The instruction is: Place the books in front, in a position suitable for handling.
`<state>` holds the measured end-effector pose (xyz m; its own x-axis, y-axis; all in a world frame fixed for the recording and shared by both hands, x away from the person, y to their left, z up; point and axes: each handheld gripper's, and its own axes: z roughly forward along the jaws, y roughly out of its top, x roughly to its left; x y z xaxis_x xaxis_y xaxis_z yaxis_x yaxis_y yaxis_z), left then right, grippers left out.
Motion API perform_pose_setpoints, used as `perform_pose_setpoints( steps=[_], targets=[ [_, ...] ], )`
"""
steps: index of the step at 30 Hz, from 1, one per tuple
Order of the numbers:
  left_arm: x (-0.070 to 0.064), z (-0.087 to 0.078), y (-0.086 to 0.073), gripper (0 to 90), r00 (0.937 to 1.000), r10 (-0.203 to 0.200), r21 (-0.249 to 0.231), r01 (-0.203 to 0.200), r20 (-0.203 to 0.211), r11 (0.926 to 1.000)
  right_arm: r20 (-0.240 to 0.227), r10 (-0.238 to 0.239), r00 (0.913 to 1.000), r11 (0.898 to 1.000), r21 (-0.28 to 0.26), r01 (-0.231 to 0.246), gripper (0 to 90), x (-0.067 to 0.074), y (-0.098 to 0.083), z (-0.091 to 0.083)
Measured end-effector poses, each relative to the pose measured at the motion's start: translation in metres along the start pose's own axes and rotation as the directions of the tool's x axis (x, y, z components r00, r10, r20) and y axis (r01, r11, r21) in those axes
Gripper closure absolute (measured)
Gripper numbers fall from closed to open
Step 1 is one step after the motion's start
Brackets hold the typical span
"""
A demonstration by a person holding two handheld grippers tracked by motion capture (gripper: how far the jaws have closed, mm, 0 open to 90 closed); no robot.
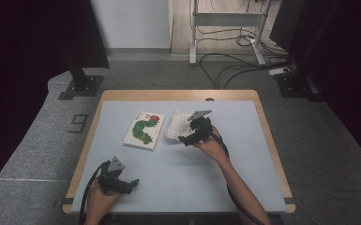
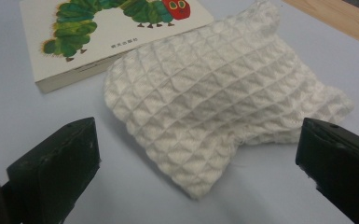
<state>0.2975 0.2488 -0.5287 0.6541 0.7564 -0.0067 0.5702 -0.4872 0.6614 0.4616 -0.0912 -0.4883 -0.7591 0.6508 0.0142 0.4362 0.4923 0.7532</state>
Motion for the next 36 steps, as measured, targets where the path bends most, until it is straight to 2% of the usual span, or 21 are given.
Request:
perform_pose_setpoints(
  steps=[13,19,22,28,29,30,31,32,33,34,36],
  targets=[
    [0.0,0.0,0.0,0.0,1.0,0.0,0.0,0.0,0.0,1.0,0.001,0.033,0.9994,0.999,-0.009,-0.033,0.0,-0.005,0.009,0.027],
    [0.0,0.0,0.0,0.0,1.0,0.0,-0.001,0.0,0.0,1.0,-0.001,0.011,0.9999,1.0,0.022,-0.011,0.4,-0.003,0.012,0.04],
    [0.0,0.0,0.0,0.0,1.0,-0.001,-0.002,0.001,0.0,1.0,-0.013,-0.014,0.9998,0.999,0.04,0.014,7.4,-0.003,0.013,0.047],
    [0.0,0.0,0.0,0.0,1.0,0.0,-0.001,0.0,0.0,1.0,-0.046,-0.025,0.9986,0.997,0.066,0.028,27.5,-0.005,0.01,0.058],
    [0.0,0.0,0.0,0.0,1.0,0.0,-0.001,0.0,0.0,1.0,-0.043,-0.022,0.9988,0.998,0.062,0.025,32.6,-0.005,0.01,0.058],
    [0.0,0.0,0.0,0.0,1.0,0.0,-0.001,0.0,0.001,1.0,-0.056,-0.014,0.9983,0.998,0.057,0.017,45.3,-0.007,0.009,0.057],
    [0.0,0.0,0.0,0.0,1.0,0.0,-0.001,0.0,0.001,1.0,-0.056,-0.014,0.9983,0.998,0.057,0.017,45.3,-0.007,0.009,0.057],
    [0.0,0.0,0.0,0.0,1.0,0.0,-0.001,0.0,0.0,1.0,-0.065,-0.012,0.9978,0.998,0.054,0.016,50.1,-0.008,0.009,0.056],
    [0.0,0.0,0.0,0.0,1.0,0.0,-0.001,0.0,0.0,1.0,-0.083,0.002,0.9965,0.999,0.052,0.002,62.1,-0.009,0.007,0.053],
    [0.0,0.0,0.0,0.0,1.0,0.0,-0.001,0.0,0.0,1.0,-0.083,0.002,0.9965,0.999,0.052,0.002,62.1,-0.009,0.007,0.053],
    [0.0,0.0,0.0,0.0,1.0,0.0,-0.001,0.0,-0.001,1.0,-0.083,0.006,0.9965,0.999,0.049,-0.002,67.9,-0.01,0.006,0.051]
  ],
)
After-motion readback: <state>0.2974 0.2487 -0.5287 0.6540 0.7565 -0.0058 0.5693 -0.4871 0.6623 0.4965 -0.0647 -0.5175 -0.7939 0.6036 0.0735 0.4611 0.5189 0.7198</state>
